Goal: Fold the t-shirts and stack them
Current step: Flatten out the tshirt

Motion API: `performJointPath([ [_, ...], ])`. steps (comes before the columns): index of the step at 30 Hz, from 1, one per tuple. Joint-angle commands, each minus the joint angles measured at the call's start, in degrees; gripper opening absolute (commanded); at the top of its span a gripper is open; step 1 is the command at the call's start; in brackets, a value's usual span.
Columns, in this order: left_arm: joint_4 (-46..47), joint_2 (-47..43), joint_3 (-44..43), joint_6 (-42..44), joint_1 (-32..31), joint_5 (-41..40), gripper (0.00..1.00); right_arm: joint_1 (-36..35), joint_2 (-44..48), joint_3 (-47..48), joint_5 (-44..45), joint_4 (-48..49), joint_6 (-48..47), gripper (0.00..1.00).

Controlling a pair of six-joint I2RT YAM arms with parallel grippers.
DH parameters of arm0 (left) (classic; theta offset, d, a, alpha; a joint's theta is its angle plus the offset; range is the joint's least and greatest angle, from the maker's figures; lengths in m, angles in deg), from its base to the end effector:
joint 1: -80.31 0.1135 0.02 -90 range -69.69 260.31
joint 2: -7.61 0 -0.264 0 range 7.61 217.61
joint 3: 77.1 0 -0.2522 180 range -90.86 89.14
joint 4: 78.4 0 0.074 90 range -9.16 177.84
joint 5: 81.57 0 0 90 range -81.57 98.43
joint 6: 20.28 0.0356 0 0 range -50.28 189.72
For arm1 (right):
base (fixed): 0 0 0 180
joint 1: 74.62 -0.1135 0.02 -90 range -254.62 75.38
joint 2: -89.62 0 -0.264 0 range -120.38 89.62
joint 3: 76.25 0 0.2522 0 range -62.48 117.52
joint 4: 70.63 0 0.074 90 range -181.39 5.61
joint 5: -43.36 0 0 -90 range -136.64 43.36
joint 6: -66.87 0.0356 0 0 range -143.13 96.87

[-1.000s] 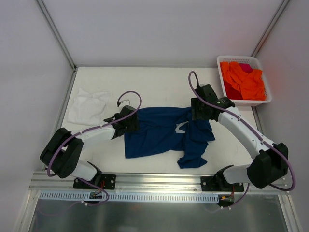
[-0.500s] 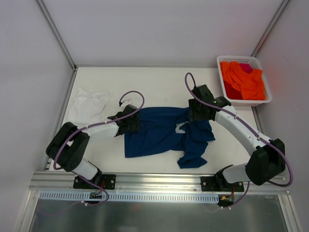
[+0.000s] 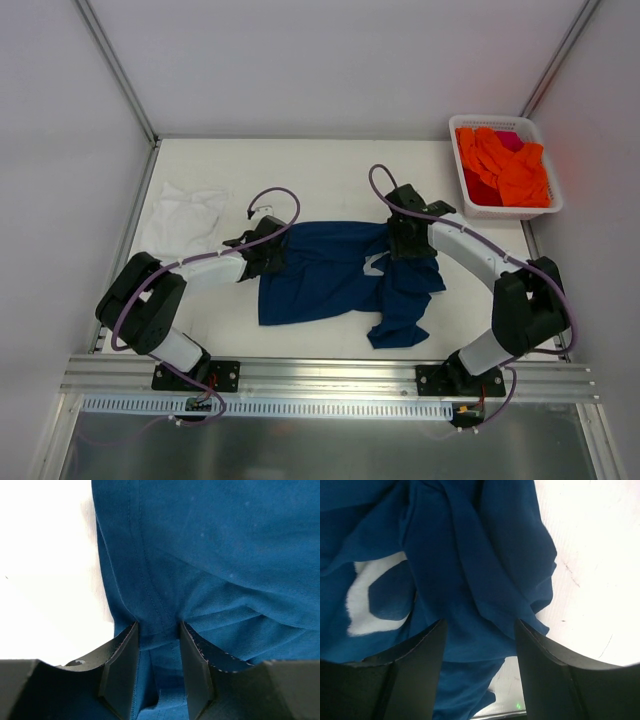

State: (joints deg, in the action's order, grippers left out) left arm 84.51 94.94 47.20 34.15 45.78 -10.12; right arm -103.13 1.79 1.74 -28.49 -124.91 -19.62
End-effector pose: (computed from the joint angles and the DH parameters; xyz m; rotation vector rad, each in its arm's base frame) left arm 0.2482 -0.1571 0.1640 -0.1671 2.3666 -0.1957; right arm 0.2738 0.1361 0.2372 -0.4721 2.5725 -0.2356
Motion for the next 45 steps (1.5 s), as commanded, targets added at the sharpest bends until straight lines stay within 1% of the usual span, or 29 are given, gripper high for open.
performJointPath([
  [1,-0.53,-0.23,-2.10,1.73,-0.19,-1.58,0.37,0.65,-0.58,-1.12,0.48,1.31,2.03,0.60],
  [10,-0.53,0.21,-1.92,1.82,-0.19,-1.58,0.35,2.23,1.17,-5.34,3.37,1.31,2.99,0.58],
  [21,-0.53,0.39,-1.84,2.08,-0.19,-1.85,0.33,3.38,2.14,-2.62,4.87,0.17,1.33,0.58],
  [25,-0.53,0.74,-2.01,1.91,-0.19,-1.84,0.31,3.55,-0.22,-3.05,5.05,0.95,1.06,0.58],
  [27,-0.45,0.82,-2.01,1.82,-0.19,-2.02,0.30,3.55,-1.02,-3.75,4.88,2.01,1.06,0.56],
  [28,-0.45,0.91,-2.01,1.82,-0.19,-2.11,0.26,3.64,-1.29,-4.02,4.35,2.97,1.06,0.54],
  [29,-0.45,0.91,-2.01,2.00,-0.19,-2.28,0.23,3.64,-1.90,-4.28,4.26,3.42,1.15,0.49],
  [31,-0.45,1.18,-2.19,2.09,-0.28,-2.55,0.20,3.64,-2.43,-4.37,4.35,4.03,1.24,0.40],
  [32,-0.45,1.26,-2.19,2.17,-0.28,-2.64,0.20,3.64,-3.13,-4.03,4.35,4.12,1.15,0.33],
  [34,-0.45,1.70,-2.45,2.26,-0.19,-2.81,0.17,3.64,-3.83,-3.58,5.05,4.13,0.98,0.25],
  [35,-0.45,1.88,-2.54,2.26,-0.19,-2.72,0.15,3.64,-4.01,-3.41,5.22,4.13,0.71,0.17],
  [36,-0.53,2.14,-2.63,2.26,-0.28,-2.72,0.10,3.64,-4.19,-3.06,5.92,4.04,0.45,0.11],
  [37,-0.45,2.23,-2.80,2.09,-0.19,-2.98,0.05,3.64,-4.19,-3.05,6.28,4.04,0.36,0.03],
  [38,-0.45,2.41,-2.80,2.09,-0.19,-3.25,0.00,3.64,-4.02,-2.88,6.54,3.95,0.19,0.01],
  [41,-0.62,1.36,-2.80,2.35,-0.19,-4.21,0.00,3.47,-1.83,-1.83,7.16,1.85,-0.34,0.01],
  [45,-4.48,-4.34,-5.17,3.58,-0.19,-6.06,0.00,2.85,4.85,2.03,9.44,-3.07,-1.04,0.01],
])
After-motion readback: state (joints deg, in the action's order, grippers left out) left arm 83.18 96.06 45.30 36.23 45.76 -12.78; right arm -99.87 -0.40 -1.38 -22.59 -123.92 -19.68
